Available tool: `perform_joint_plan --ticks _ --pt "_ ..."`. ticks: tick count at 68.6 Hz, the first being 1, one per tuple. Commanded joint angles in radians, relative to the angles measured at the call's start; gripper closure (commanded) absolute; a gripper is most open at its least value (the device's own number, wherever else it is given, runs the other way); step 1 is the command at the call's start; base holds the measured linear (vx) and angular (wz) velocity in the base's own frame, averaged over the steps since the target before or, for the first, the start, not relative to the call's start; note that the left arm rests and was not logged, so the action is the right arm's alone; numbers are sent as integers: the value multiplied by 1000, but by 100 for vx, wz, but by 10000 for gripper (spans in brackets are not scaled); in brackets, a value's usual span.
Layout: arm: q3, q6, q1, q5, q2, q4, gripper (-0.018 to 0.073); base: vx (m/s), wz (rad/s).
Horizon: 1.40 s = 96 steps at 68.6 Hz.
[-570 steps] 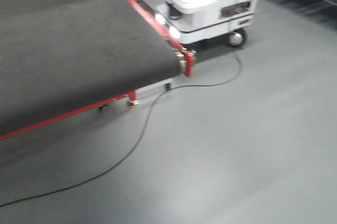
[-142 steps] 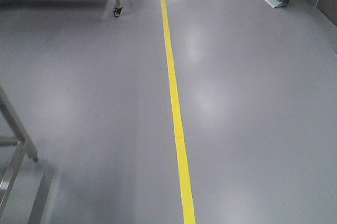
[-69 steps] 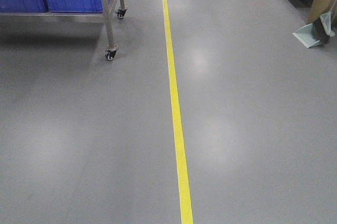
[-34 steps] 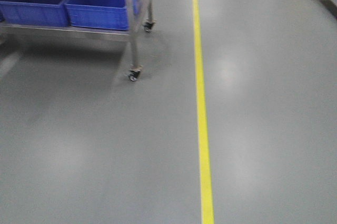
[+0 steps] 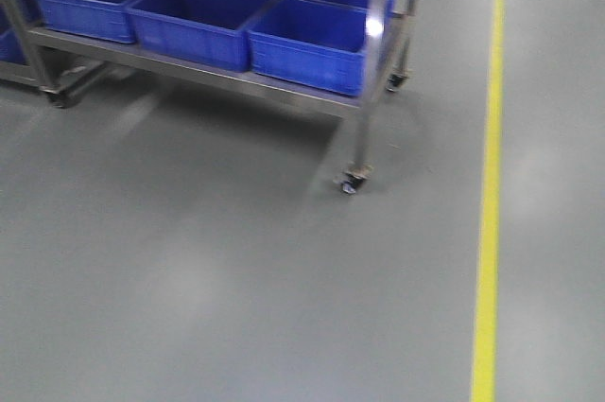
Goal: Pour parts from conveyor to right shelf
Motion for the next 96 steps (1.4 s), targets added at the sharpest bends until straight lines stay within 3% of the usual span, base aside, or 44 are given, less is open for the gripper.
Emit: perform_joint_plan --ticks 1,96 --pt "-27 -2 -4 -81 12 -1 565 61 56" --pt "-27 -2 -4 -79 12 -1 565 63 63"
